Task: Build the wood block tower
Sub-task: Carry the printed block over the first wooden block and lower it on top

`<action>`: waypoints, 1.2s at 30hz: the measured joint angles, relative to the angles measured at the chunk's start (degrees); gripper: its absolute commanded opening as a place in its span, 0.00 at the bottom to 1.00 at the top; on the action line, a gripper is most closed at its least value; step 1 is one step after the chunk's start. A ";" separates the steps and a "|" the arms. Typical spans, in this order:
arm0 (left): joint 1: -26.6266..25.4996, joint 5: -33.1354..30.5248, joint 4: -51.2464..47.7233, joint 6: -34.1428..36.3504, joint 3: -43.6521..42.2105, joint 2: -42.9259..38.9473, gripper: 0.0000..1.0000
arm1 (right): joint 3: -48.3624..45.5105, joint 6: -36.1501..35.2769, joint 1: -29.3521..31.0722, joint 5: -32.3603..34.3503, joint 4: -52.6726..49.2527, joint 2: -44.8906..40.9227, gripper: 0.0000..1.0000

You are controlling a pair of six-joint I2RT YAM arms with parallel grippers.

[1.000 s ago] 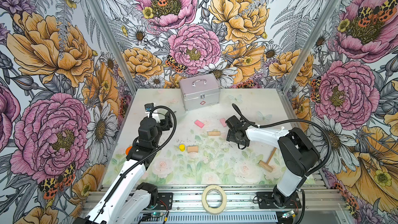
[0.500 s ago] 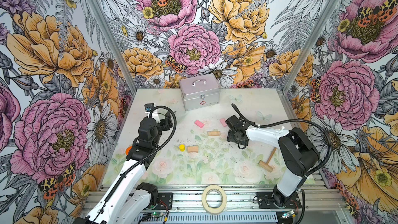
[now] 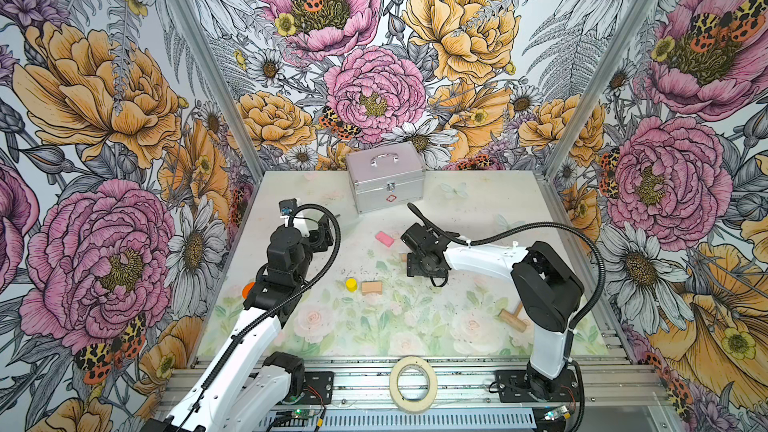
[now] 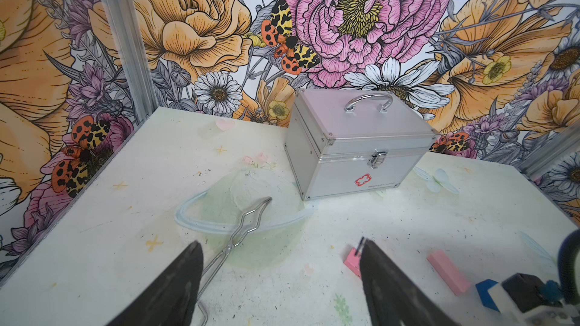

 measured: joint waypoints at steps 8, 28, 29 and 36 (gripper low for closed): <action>0.00 0.00 0.00 0.15 0.00 0.00 0.80 | 3.15 0.00 0.46 -0.02 -0.90 2.69 0.28; 0.00 0.00 0.00 0.15 -0.07 0.00 0.80 | 8.92 -1.14 1.22 0.85 -2.23 6.88 0.33; 0.00 0.00 0.00 0.15 -0.07 0.00 0.79 | 9.20 -1.16 1.22 0.87 -2.49 6.99 0.34; 0.00 0.00 0.00 0.17 -0.07 0.00 0.79 | 10.64 -1.53 1.22 1.03 -2.99 8.02 0.35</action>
